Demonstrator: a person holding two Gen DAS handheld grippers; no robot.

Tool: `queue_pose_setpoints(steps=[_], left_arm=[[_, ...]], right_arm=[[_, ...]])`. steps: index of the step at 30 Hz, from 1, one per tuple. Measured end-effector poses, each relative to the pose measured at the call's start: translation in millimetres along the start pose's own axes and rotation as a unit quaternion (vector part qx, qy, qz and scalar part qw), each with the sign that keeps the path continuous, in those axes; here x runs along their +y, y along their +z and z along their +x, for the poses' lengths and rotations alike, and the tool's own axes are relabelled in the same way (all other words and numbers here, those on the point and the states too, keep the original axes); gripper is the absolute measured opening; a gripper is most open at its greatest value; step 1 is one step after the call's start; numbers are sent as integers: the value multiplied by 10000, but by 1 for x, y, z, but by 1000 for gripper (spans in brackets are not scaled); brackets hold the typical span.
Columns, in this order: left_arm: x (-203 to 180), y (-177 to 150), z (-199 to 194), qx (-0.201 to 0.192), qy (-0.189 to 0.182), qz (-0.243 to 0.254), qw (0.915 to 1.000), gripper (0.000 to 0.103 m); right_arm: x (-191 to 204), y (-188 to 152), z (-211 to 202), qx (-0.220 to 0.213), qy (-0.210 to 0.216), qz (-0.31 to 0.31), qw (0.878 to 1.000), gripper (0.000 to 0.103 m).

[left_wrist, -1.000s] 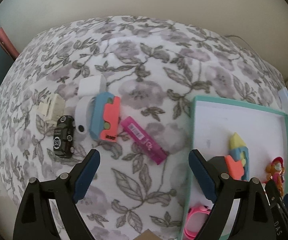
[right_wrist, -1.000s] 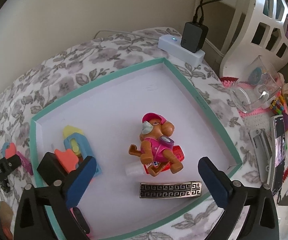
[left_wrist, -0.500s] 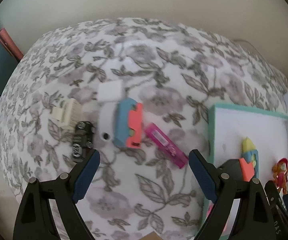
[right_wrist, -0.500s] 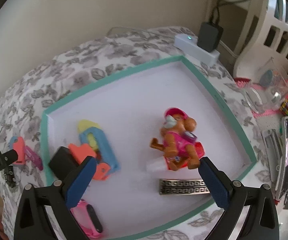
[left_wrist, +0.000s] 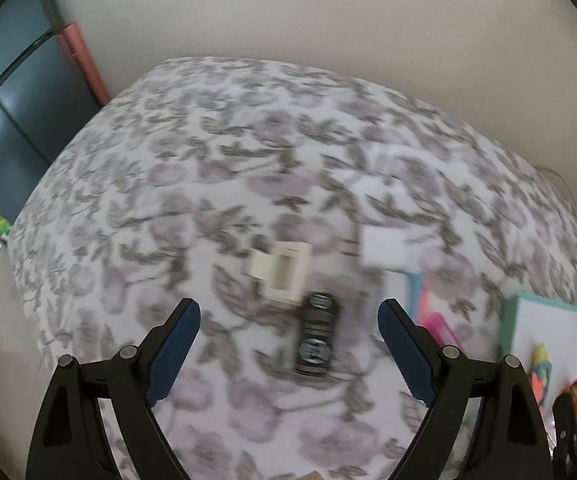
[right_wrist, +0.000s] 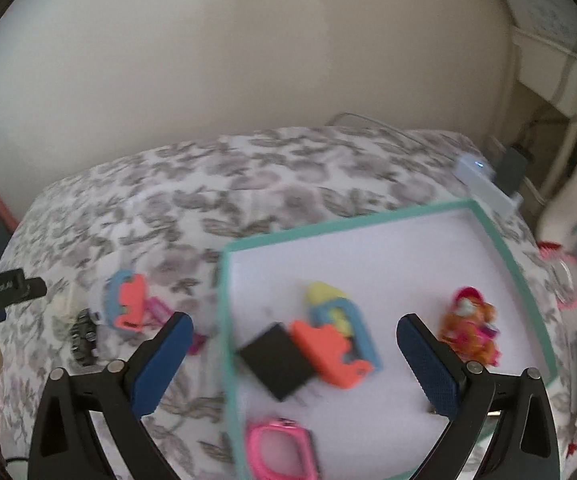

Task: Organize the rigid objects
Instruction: 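Move both open tools back over the pile toward the car and pink marker, then grasp the pink marker with the right gripper while the left grasps the black toy car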

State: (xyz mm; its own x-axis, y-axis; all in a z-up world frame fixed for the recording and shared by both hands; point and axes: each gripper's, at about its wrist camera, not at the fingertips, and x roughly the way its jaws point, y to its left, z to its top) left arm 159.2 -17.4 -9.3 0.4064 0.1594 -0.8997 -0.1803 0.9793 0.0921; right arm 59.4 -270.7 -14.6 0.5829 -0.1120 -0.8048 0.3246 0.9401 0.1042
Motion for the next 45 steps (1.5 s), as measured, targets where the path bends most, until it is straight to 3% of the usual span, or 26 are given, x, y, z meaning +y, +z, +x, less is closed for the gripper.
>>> queue_pose_setpoints(steps=[9,13,24,28,45], left_arm=[[54,6,26,259,163,-699,9971,91],[55,3,39,454,37,-755,9961,91],[28,-5,79,1022,-191,-497,9933,91],[25,-6,83,1041,-231,-460,9932,91],[19,-6,90,1249,-538,-354,9901,91]], right_arm=[[70,2,16,43,464,-759,9960,103],[91,0,36,291,547,-958,9935,100],[109,-11,81,890,554,-1173,9876,62],[113,-16,92,1034,513,-1268,9852,49],[108,-15,112,994,614,-1004,9881,47]])
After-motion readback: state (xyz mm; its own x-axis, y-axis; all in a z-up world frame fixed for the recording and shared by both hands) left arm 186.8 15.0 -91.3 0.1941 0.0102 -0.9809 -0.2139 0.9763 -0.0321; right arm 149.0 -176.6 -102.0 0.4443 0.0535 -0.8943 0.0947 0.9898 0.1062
